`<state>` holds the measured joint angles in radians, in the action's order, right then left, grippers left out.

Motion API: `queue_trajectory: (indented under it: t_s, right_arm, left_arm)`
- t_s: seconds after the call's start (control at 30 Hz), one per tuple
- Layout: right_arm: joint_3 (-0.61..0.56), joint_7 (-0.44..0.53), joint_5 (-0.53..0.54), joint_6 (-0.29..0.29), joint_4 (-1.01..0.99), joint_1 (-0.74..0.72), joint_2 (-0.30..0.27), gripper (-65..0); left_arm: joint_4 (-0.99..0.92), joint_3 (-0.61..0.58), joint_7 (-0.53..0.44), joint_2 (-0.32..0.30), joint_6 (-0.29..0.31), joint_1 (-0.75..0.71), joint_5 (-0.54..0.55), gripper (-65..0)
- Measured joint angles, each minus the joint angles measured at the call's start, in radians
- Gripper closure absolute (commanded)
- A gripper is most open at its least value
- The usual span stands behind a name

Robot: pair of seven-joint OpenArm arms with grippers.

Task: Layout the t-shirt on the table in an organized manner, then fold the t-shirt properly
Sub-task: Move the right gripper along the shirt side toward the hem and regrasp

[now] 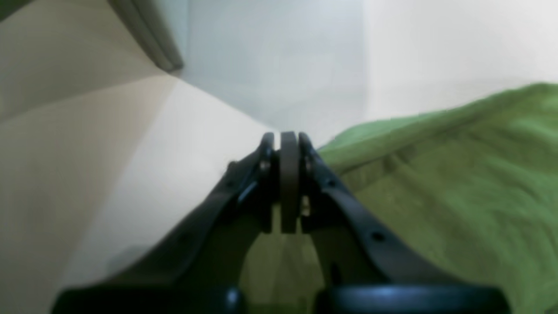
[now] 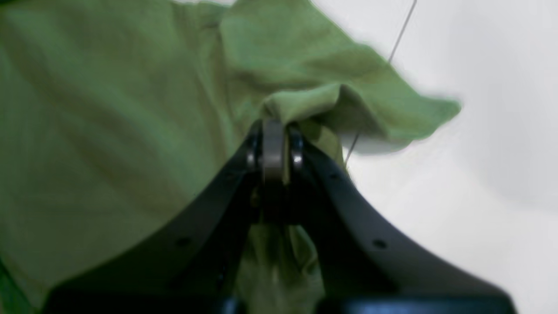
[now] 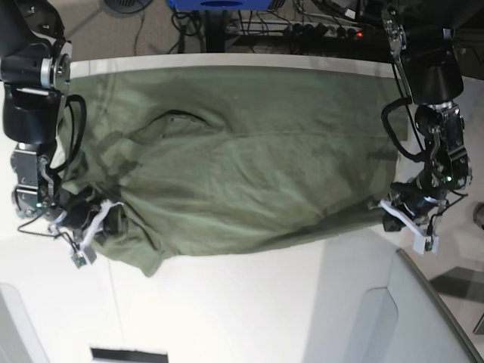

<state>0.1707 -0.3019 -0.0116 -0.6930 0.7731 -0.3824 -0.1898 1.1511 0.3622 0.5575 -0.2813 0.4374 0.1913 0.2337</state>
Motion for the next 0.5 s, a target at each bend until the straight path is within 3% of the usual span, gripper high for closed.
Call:
queue_trajectory:
  t_s: [0.1,0.27,0.5]
  right_arm:
    - [0.005,-0.135,-0.012,0.000,0.023,0.011,0.000,-19.4]
    - [0.131,-0.294,0.061,0.000,0.224,0.072,0.033,-44.7]
    - [0.288,-0.640,0.062,-0.004,0.521,0.082,0.120,-45.9]
  left_arm:
    - [-0.003,-0.019,0.003,0.003,0.000,-0.040,-0.002,0.0]
    - [-0.003,-0.029,0.002,0.001,0.004,-0.058,0.000,0.0]
    - [-0.003,-0.026,0.001,-0.001,0.004,-0.064,-0.001,0.0]
